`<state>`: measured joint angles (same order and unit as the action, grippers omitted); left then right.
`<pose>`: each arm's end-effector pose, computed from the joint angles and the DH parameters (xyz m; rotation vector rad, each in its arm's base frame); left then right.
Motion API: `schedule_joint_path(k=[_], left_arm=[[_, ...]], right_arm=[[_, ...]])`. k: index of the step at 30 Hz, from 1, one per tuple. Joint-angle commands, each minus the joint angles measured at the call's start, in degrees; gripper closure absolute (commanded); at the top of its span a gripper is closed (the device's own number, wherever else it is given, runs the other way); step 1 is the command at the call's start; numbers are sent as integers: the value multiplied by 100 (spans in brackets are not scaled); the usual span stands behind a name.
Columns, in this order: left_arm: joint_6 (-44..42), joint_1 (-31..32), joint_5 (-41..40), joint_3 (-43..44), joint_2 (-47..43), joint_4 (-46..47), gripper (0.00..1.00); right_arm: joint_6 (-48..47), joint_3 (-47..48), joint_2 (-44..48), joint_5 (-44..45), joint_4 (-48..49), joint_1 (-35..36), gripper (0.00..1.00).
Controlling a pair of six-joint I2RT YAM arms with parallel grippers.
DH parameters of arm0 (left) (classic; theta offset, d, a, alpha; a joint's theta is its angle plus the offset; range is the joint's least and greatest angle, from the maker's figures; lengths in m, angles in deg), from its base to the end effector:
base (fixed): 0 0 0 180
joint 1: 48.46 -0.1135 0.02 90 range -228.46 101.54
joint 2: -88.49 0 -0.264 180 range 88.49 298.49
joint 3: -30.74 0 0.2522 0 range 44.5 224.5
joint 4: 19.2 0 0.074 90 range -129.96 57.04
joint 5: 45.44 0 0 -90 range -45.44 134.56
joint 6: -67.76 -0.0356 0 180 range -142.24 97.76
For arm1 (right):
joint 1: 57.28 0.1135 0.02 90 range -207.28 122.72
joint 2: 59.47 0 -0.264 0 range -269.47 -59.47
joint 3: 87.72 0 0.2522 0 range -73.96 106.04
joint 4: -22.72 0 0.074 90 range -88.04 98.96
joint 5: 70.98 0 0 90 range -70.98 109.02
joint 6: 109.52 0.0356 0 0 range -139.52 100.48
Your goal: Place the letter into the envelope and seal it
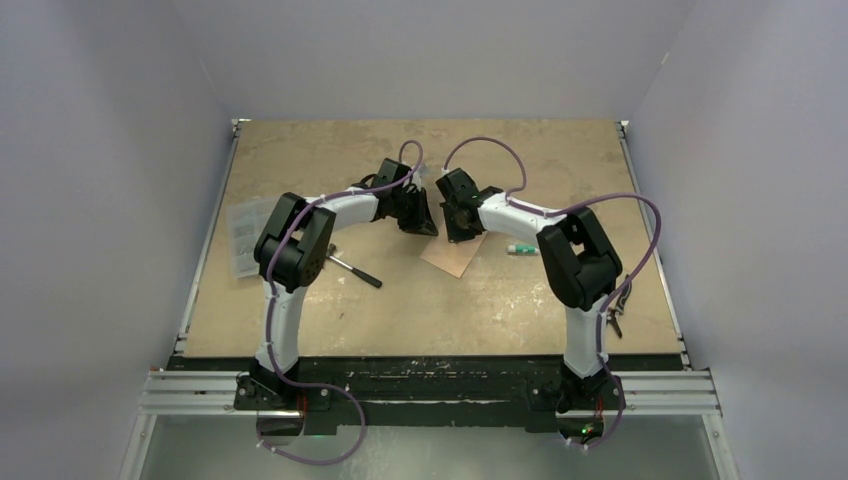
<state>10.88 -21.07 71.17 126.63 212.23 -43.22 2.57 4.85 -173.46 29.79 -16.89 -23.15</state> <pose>0.3966 -0.2235 0.1320 0.0829 2.6280 -0.9916 0.3472 0.2273 0.1673 -0.2103 2.6000 0.1006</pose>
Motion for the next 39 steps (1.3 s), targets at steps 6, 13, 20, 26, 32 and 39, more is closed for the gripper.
schedule_joint_path(k=[6,13,20,26,32,39], left_arm=[[-478,-15,-720,-144,409,-515,94],[-508,-66,-963,-135,409,-600,94],[-522,-94,-983,-44,483,-644,94],[-557,-103,-975,-35,497,-662,95],[-578,-103,-900,25,604,-718,94],[-527,-103,-558,245,509,-648,94]], right_arm=[[39,-154,-195,602,74,32,100],[124,-261,-237,1268,-166,11,95],[197,-252,-244,1308,-103,-109,89],[292,-247,-368,1347,-11,-400,90],[453,-146,-409,1203,99,-722,91],[180,91,373,527,379,-725,82]])
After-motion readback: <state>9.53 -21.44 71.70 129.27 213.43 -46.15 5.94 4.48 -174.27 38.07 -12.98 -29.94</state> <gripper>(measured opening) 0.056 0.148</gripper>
